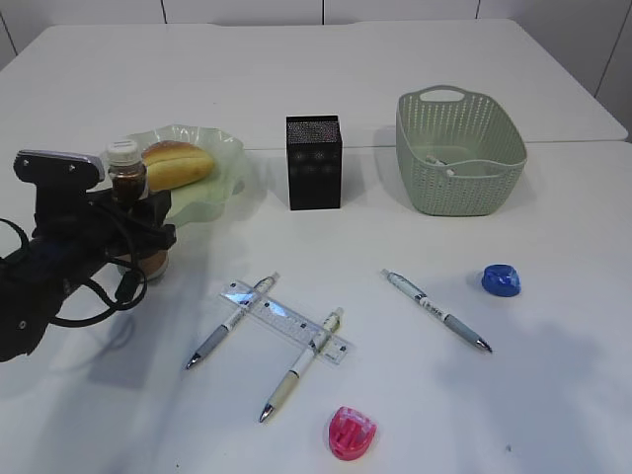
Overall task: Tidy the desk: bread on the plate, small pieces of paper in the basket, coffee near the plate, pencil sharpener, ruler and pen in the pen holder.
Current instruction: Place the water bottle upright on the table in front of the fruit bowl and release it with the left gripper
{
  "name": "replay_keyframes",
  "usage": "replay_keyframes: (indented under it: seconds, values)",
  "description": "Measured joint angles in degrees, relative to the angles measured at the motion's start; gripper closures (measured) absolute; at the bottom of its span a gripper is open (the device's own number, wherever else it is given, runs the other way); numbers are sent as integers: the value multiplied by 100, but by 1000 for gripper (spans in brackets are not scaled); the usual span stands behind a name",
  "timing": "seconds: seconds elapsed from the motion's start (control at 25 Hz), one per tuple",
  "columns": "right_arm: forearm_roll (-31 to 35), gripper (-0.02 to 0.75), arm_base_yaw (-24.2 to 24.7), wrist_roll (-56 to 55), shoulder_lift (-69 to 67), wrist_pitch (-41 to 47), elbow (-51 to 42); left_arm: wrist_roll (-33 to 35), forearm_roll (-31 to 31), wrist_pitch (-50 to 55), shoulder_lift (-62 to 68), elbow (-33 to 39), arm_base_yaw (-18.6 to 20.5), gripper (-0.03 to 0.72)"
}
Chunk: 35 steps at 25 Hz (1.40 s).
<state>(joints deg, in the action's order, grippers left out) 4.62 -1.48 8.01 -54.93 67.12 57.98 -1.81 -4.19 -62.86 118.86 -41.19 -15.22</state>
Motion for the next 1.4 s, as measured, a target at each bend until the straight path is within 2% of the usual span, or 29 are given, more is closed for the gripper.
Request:
replay_keyframes:
  seconds: [0.28,1.0,1.4]
  values:
    - [0,173,0,0,0,0,0,0,33,-236,0,-12,0,223]
    - [0,173,0,0,0,91,0,19,43,71,-195,-12,0,219]
    - [0,173,0,0,0,138,0,264,7,159,-385,289,0,216]
